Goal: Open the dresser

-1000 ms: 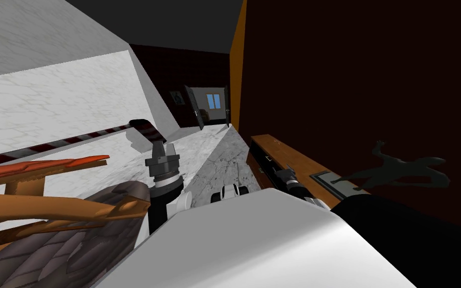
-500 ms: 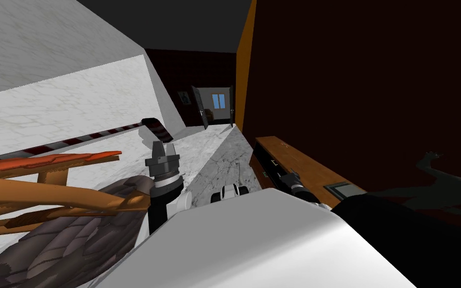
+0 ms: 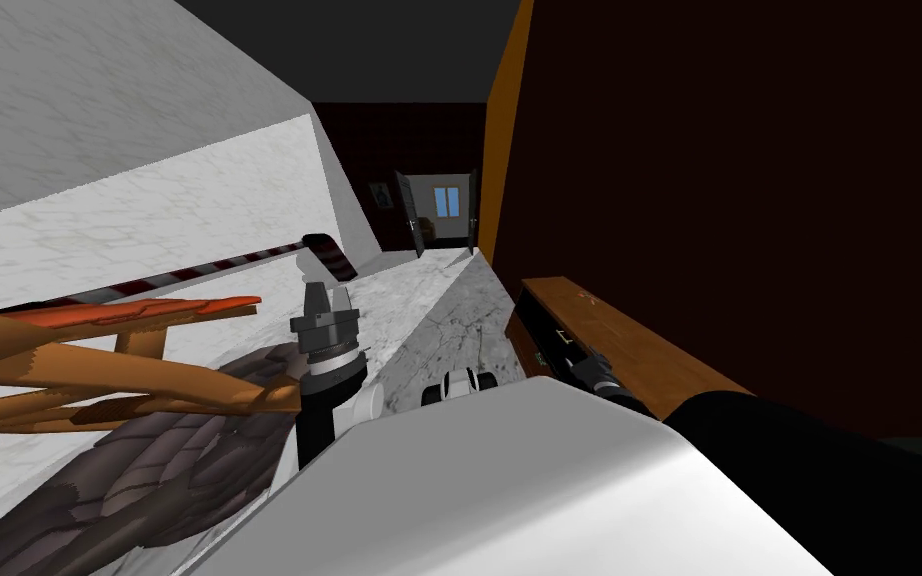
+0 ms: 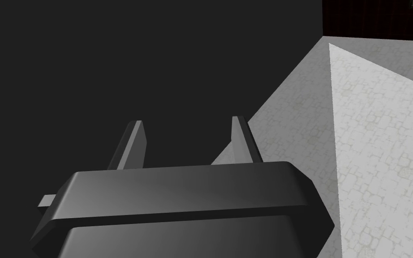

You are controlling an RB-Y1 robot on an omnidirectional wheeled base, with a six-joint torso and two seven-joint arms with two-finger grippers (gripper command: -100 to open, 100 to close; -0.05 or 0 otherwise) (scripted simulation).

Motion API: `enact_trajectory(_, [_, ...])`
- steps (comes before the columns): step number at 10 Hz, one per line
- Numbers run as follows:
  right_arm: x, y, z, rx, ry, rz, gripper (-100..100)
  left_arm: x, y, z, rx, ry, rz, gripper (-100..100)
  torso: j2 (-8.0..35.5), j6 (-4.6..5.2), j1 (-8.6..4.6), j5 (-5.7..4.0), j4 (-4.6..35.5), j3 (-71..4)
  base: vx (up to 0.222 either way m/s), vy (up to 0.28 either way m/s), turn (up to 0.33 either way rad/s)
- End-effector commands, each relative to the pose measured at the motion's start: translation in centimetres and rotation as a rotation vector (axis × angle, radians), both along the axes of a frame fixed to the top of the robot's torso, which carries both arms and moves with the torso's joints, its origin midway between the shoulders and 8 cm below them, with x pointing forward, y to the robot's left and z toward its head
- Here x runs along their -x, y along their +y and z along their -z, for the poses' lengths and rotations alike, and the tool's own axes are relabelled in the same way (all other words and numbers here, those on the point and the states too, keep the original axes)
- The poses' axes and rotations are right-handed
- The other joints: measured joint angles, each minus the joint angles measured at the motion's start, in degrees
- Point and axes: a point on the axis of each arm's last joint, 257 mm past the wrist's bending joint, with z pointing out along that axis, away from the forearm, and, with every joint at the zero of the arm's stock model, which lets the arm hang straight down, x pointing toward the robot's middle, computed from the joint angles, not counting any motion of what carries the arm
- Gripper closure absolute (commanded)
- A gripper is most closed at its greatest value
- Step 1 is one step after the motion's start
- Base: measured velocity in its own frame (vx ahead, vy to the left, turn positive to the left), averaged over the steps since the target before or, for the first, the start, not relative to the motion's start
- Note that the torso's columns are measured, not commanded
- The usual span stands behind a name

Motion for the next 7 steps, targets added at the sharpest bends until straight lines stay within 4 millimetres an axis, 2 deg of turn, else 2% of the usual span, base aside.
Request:
enact_trajectory(1, [3.0, -1.9, 1.3, 0.117, 0.141, -0.022, -100, 0.0, 0.0, 0.0, 0.0, 0.0, 0.0, 0, -0.04, 0.0, -0.01, 0.0, -0.01, -0.02, 0.104, 0.007, 0.17])
enact_trajectory(7, [9.4, -5.1, 3.5, 0.304, 0.406, -0.084, -100, 0.0, 0.0, 0.0, 0.0, 0.0, 0.0, 0, 0.03, 0.0, 0.0, 0.0, 0.01, 0.01, 0.089, 0.013, 0.111])
